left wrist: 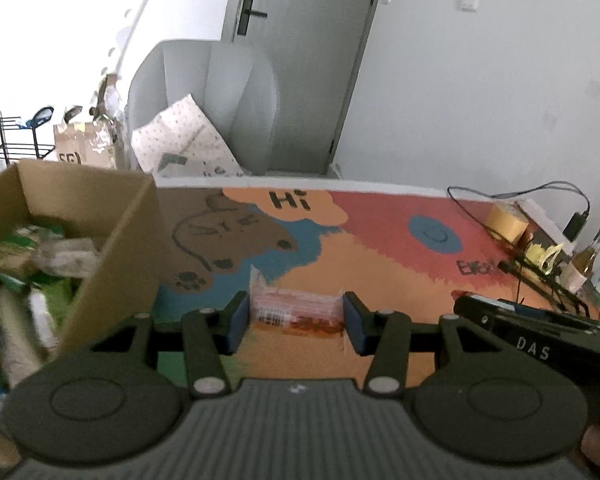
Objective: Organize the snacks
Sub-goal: 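Carry both packets over the cardboard box with both grippers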
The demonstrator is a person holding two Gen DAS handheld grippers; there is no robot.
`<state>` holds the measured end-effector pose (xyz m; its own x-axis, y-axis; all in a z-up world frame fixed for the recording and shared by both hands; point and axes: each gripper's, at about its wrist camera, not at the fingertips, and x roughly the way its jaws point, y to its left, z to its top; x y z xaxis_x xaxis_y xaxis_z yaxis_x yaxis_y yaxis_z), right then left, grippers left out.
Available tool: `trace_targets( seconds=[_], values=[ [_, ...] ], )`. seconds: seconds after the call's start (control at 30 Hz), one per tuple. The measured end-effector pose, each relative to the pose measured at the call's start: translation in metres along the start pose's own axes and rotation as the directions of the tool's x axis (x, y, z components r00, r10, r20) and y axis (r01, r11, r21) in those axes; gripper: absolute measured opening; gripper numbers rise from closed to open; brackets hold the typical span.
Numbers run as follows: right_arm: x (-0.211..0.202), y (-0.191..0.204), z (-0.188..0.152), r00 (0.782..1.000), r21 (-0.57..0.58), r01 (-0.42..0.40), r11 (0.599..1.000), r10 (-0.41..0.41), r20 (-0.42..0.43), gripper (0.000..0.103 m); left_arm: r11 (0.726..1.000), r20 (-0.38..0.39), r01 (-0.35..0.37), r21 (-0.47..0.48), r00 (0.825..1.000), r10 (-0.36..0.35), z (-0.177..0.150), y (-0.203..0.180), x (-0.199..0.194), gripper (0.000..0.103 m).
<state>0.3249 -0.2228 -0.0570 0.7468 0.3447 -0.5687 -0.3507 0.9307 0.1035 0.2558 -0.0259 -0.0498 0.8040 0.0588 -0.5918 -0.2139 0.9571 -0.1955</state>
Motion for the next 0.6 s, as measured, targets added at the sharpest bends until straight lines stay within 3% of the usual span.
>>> trace_targets(
  seconds=[0.6],
  values=[
    [-0.043,0.051,0.014,0.992,-0.057,-0.090,0.994,0.095,0.079,0.044,0.999,0.100,-0.048,-0.015,0.994,0.049,0.015,0.037,-0.072,0.049]
  ],
)
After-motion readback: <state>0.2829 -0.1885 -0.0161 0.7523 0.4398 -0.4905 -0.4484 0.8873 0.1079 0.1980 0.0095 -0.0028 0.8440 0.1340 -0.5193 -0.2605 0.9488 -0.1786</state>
